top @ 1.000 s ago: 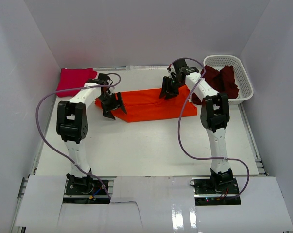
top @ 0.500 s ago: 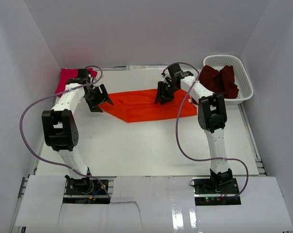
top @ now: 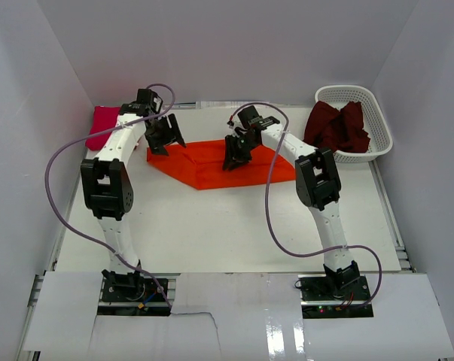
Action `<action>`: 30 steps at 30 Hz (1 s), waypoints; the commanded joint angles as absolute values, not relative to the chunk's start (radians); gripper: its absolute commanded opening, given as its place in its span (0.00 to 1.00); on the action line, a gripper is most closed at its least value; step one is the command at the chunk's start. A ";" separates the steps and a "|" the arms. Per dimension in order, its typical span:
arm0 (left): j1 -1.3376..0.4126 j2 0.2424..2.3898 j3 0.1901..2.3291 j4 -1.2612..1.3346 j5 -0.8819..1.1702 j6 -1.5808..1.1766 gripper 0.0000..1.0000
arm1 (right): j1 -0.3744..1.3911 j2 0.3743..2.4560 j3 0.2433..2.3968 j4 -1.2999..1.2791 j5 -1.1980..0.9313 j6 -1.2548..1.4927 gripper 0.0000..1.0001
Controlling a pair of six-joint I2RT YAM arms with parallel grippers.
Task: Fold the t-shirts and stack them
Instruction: Fold the other side of the tshirt into a rectangle
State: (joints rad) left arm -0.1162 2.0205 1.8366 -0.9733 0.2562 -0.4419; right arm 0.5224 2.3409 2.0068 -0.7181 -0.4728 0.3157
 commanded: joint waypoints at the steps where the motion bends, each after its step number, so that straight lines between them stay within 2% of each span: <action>1: -0.147 2.040 1.904 -1.006 0.212 -0.428 0.79 | 0.525 2.370 2.029 -0.689 -0.483 0.331 0.27; 4: -0.188 2.083 1.946 -1.025 0.193 -0.425 0.76 | 0.531 2.390 2.029 -0.687 -0.479 0.337 0.10; 5: -0.201 2.094 1.960 -1.037 0.169 -0.423 0.75 | 0.531 2.393 2.028 -0.687 -0.474 0.337 0.09; 14: -0.245 2.200 2.088 -1.088 -0.032 -0.400 0.75 | 0.540 2.408 1.974 -0.660 -0.477 0.339 0.09; 19: -0.270 2.212 2.108 -1.046 0.047 -0.382 0.75 | 0.545 2.424 1.970 -0.658 -0.479 0.336 0.09; 30: -0.313 2.275 2.105 -1.031 0.074 -0.356 0.75 | 0.546 2.430 1.970 -0.658 -0.480 0.336 0.09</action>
